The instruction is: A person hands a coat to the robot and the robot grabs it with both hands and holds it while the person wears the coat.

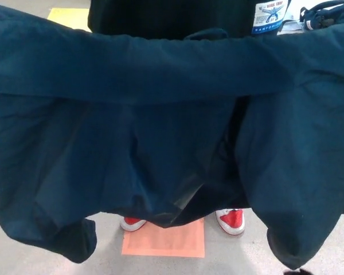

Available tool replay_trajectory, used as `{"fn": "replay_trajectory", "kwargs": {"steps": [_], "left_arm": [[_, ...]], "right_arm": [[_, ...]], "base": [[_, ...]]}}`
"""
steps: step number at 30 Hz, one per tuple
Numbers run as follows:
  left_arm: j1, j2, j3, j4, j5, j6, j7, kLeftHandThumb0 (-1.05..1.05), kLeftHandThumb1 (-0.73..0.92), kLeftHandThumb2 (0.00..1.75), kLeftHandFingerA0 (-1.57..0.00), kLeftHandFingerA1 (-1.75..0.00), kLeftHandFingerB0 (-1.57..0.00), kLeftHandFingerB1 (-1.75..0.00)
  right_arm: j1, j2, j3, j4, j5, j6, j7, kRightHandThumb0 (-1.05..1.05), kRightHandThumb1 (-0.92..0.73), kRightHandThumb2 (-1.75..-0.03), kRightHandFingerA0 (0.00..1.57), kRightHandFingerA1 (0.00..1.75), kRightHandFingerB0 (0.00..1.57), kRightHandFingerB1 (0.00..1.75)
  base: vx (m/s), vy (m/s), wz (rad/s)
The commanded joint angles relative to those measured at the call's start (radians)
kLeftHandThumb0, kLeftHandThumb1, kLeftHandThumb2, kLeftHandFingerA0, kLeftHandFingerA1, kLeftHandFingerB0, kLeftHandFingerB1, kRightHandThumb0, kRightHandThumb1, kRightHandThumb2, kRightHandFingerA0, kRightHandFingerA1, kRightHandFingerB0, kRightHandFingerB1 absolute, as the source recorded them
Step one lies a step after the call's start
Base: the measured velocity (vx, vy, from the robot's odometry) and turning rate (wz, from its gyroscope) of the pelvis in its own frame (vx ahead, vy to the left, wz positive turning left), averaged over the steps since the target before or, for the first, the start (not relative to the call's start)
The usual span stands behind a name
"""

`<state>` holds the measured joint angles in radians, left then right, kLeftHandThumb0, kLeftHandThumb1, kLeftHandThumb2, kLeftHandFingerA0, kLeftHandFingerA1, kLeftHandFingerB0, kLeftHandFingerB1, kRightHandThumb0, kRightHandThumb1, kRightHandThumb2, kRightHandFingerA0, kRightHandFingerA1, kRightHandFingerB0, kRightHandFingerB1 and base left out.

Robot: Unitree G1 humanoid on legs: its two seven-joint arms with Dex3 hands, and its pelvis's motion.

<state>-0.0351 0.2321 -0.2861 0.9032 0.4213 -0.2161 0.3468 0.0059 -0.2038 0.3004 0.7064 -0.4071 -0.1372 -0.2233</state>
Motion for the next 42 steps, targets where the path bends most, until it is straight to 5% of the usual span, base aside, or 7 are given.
{"fn": "replay_trajectory", "kwargs": {"steps": [1,6,14,23,24,25,42], "left_arm": [[0.046,0.166,0.003,-0.232,0.181,-0.329,0.336,-0.34,0.65,0.98,-0.78,-0.66,-0.6,-0.6],[0.184,0.304,0.072,-0.587,0.279,-0.318,0.334,-0.62,0.56,0.8,-0.16,-0.4,-0.27,-0.42],[0.45,0.375,0.333,-1.097,0.213,-0.416,0.194,-0.37,0.29,0.92,-0.01,-0.51,0.0,-0.46],[0.579,0.35,0.567,-1.4,0.066,-0.528,0.096,-0.84,0.5,0.86,-0.03,-0.33,-0.27,-0.44],[0.58,0.321,0.597,-1.44,0.032,-0.552,0.109,-0.81,0.48,0.84,-0.1,-0.41,-0.35,-0.45],[0.569,0.308,0.607,-1.444,0.025,-0.578,0.128,-0.78,0.55,0.58,-0.29,-0.38,-0.5,-0.35],[0.329,0.352,0.71,-1.553,-0.216,-0.565,0.021,-0.75,0.42,0.77,-0.27,-0.43,-0.4,-0.44]], "right_arm": [[0.125,-0.106,-0.066,-0.287,-0.165,-0.357,-0.402,-0.18,-0.86,-0.65,0.82,0.53,0.5,0.42],[0.289,-0.143,-0.195,-0.584,-0.122,-0.418,-0.328,-0.41,-0.73,-0.62,0.57,0.44,0.38,0.35],[0.479,-0.167,-0.403,-1.007,-0.061,-0.513,-0.216,-0.72,-0.63,-0.88,0.27,0.49,0.08,0.38],[0.415,-0.11,-0.567,-1.192,-0.016,-0.691,-0.266,-0.63,-0.76,-0.63,0.43,0.48,0.33,0.38],[0.416,-0.109,-0.597,-1.241,-0.008,-0.668,-0.252,-0.69,-0.64,-1.0,0.36,0.58,0.19,0.47],[0.415,-0.108,-0.611,-1.261,-0.002,-0.661,-0.247,-0.66,-0.8,-0.64,0.37,0.44,0.29,0.35],[0.16,-0.191,-0.686,-1.431,0.208,-0.444,-0.059,-0.65,-0.68,-0.61,0.39,0.46,0.29,0.34]], "base": [[0.0,0.0,0.0],[0.0,0.0,0.0],[0.0,0.0,0.0],[0.0,0.0,0.0],[0.0,0.0,0.0],[0.0,0.0,0.0],[0.0,0.0,0.0]]}}
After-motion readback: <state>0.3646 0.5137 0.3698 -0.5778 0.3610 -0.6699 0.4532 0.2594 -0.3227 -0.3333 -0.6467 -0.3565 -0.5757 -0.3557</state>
